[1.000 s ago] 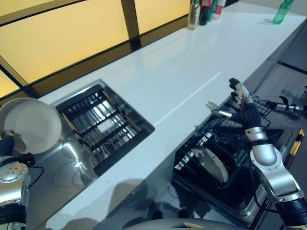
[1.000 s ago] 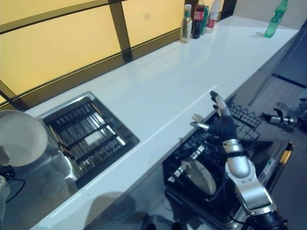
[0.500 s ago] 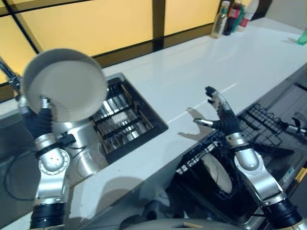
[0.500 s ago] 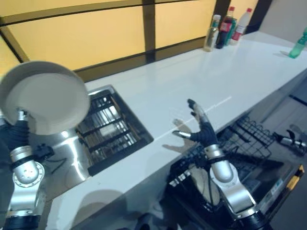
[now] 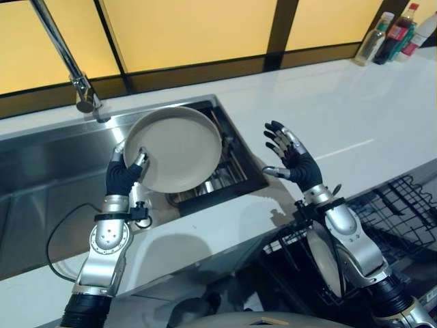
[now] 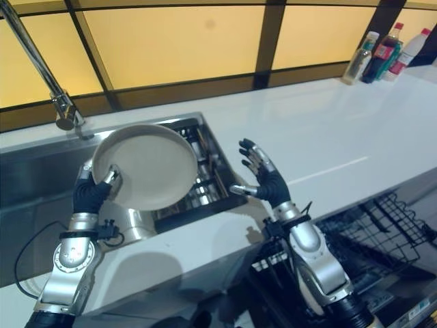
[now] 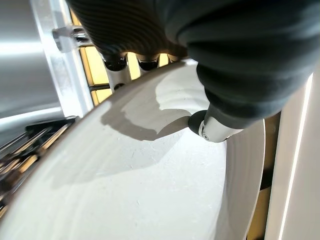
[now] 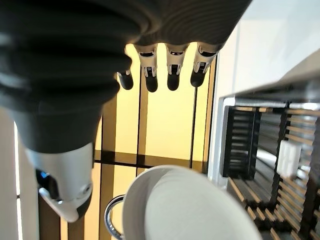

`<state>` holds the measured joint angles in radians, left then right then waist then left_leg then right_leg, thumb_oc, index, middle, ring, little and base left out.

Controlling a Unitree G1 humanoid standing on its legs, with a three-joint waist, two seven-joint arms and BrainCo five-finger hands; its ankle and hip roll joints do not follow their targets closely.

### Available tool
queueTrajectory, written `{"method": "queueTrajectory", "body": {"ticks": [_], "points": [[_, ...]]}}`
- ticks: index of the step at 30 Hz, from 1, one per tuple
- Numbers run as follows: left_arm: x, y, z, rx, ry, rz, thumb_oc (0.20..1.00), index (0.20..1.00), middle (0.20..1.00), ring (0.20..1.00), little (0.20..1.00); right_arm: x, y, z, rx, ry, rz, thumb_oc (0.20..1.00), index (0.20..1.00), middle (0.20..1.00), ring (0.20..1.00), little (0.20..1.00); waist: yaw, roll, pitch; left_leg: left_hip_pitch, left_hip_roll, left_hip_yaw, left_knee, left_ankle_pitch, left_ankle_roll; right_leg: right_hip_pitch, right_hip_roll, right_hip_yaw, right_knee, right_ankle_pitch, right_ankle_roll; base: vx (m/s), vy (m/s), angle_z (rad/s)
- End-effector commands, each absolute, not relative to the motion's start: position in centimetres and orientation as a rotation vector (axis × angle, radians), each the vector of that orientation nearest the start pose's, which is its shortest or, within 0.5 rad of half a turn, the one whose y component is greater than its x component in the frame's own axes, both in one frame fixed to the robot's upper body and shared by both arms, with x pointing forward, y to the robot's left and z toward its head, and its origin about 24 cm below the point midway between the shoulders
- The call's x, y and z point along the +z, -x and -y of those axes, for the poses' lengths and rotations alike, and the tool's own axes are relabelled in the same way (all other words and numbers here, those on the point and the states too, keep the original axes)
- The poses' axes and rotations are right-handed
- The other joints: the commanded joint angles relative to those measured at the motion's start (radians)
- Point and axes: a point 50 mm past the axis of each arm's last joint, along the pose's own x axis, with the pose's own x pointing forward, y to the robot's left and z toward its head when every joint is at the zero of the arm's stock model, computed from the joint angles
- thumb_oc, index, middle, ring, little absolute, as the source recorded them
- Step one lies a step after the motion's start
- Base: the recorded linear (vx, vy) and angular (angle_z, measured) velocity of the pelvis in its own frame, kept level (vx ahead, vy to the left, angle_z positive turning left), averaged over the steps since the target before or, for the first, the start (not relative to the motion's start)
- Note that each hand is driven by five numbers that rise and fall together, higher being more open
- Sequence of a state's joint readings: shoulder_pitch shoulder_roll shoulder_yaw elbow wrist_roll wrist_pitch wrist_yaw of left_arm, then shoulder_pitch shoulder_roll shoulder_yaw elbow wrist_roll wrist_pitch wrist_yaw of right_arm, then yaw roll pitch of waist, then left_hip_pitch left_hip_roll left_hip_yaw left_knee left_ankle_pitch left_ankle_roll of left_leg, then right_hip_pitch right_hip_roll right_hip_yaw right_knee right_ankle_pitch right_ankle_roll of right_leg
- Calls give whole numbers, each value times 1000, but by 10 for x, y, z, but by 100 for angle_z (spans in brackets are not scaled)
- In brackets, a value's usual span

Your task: Pick up plates and place into dishwasher.

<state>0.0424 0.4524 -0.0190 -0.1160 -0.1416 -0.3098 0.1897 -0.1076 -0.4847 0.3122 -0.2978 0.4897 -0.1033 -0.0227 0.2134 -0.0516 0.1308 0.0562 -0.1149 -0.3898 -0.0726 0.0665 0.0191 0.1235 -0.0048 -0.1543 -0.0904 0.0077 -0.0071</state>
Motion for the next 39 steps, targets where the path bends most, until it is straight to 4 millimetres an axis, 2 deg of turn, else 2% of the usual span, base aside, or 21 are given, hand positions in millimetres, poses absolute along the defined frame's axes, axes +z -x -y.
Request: {"method": "queueTrajectory", "body": {"ticks": [1, 6, 10, 15, 19, 23, 28, 30, 39], "points": [[127, -235, -209, 24, -230, 523, 200, 200, 200, 200, 200, 147, -250, 117, 524, -203, 387, 1000, 1000, 1000, 1000, 1000, 20, 4, -63, -49, 11, 36, -6, 17, -15, -21, 4, -2, 57, -33, 41, 0, 0, 0], [127, -235, -195, -42, -243, 550, 200, 200, 200, 200, 200, 139, -251, 103, 602, -448, 278, 1000, 1000, 1000, 1000, 1000, 26, -4, -65, -51, 6, 33, -4, 16, -11, -21, 1, -4, 57, -28, 43, -5, 6, 5], [130, -233, -175, -148, -279, 611, 200, 200, 200, 200, 200, 122, -245, 80, 704, -688, 125, 1000, 1000, 1000, 1000, 1000, 29, -7, -68, -50, 2, 35, -5, 15, -5, -21, -1, -6, 57, -23, 46, -3, 8, 2], [134, -234, -161, -208, -298, 654, 200, 200, 200, 200, 200, 108, -239, 65, 754, -820, -18, 1000, 1000, 1000, 1000, 1000, 29, -14, -73, -50, 1, 39, -7, 15, -1, -21, -6, -9, 53, -17, 51, -2, 6, 4], [141, -231, -149, -247, -384, 752, 200, 200, 200, 200, 200, 101, -237, 58, 781, -920, -103, 1000, 1000, 1000, 1000, 1000, 30, -23, -74, -50, 1, 46, -5, 12, 3, -23, -8, -13, 54, -14, 53, 0, -1, 1], [146, -228, -143, -289, -489, 831, 200, 200, 200, 200, 200, 98, -233, 52, 840, -932, -149, 1000, 1000, 1000, 1000, 1000, 26, -26, -74, -49, 2, 49, -5, 11, 6, -26, -8, -8, 59, -13, 53, 0, 0, 0], [144, -232, -142, -327, -514, 800, 200, 200, 200, 200, 200, 95, -226, 49, 944, -845, -177, 1000, 1000, 1000, 1000, 1000, 22, -31, -76, -48, 0, 49, -6, 9, 8, -27, -8, -3, 60, -12, 57, 0, 0, 0], [141, -234, -142, -346, -508, 772, 200, 200, 200, 200, 200, 97, -227, 51, 957, -828, -178, 200, 200, 200, 200, 200, 24, -35, -76, -49, -1, 46, -5, 10, 9, -27, -8, -2, 58, -9, 57, 0, 0, 0], [121, -237, -142, -413, -412, 577, 200, 200, 200, 200, 200, 101, -233, 58, 885, -821, -133, 200, 200, 200, 200, 200, 15, -26, -72, -49, 2, 56, -3, 9, 13, -32, -6, 11, 57, -3, 59, 0, 0, 0]]}}
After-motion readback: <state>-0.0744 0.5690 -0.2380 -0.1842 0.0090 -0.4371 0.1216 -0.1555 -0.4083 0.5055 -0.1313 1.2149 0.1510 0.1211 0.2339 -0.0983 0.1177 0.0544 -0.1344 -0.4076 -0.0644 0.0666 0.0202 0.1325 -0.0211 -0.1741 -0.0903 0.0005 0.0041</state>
